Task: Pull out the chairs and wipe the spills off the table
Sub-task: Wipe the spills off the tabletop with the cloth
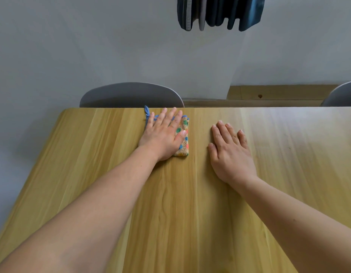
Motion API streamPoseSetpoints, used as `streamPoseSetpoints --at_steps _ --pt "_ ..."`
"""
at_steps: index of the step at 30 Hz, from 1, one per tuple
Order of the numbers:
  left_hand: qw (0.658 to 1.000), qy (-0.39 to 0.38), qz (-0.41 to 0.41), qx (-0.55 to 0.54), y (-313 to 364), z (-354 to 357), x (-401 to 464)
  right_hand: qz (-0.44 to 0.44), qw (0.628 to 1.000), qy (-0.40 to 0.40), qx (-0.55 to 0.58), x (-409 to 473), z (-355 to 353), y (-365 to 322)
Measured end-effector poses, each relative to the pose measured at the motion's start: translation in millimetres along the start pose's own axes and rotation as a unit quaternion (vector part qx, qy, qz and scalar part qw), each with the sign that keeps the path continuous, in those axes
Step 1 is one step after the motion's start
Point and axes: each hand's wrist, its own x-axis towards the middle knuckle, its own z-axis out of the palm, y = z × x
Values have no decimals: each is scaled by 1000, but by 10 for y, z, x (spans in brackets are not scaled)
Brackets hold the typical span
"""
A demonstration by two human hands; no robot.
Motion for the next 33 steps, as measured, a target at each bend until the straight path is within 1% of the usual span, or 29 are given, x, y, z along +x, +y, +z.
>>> streamPoseSetpoints --at_steps 5,16,30,33 --pt "1000 -11 -1 2 55 51 -333 -1 1000 -1 5 1 -10 10" --pt "999 -35 -14 8 229 203 -1414 -2 1000 -1 8 -17 3 8" --pt "999 -22 -24 15 232 239 -1392 -6 1000 14 1 -33 46 22" --pt "999 -22 -24 16 214 230 -1395 3 1000 0 1 -174 -35 -21"
